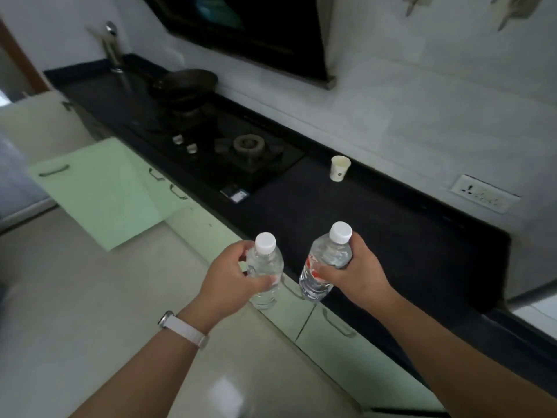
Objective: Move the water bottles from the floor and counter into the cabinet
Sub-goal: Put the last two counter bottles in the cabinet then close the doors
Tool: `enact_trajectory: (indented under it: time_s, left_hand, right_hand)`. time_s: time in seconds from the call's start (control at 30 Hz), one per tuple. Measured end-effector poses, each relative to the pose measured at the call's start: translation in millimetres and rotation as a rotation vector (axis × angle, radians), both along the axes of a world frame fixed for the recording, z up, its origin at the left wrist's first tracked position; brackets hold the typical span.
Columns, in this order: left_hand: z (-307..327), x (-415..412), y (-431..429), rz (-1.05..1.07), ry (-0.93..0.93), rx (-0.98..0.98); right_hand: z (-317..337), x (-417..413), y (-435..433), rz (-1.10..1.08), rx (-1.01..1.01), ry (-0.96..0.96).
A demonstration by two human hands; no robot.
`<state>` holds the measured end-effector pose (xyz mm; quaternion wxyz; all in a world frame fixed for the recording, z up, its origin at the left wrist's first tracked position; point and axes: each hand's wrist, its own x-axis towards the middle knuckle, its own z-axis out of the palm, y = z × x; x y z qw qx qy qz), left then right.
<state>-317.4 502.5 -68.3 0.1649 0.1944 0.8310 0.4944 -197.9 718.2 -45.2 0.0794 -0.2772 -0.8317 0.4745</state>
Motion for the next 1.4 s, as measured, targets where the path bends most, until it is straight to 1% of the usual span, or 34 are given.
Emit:
enact_trajectory:
  time_s: [0.23,0.47,0.7,0.93,1.17,1.4]
  left_hand:
    - [2.8,-48.9,-112.5,0.205,0.004,0.047]
    - [5.1,-75.6,-184.6,0.455,-0.015,0.170]
    - [-3.0,-119.2,-237.9,0.699,-0.009,0.184]
    - [3.3,-197.0,-274.1,0.887,-0.021,0.207]
    - [22.9,-280.1,-290.8,0.989,0.013,0.252]
    - [27.8,-337.1,-321.5,1.096,0.060,0.284]
  right_hand:
    - [9.4,-94.5,-94.5,0.225,0.005,0.050]
    - [6.0,-173.6,-164.2,0.457,-0.040,0.037]
    - [-7.3,-269.0,-223.3,0.675,-0.050,0.035]
    - [-8.7,-385.4,-270.2,0.873,-0.091,0.041]
    - [-5.8,-495.2,-300.0,0.992,-0.115,0.053]
    - [-1.3,-562.1,-331.2,1.020,-0.114,0.052]
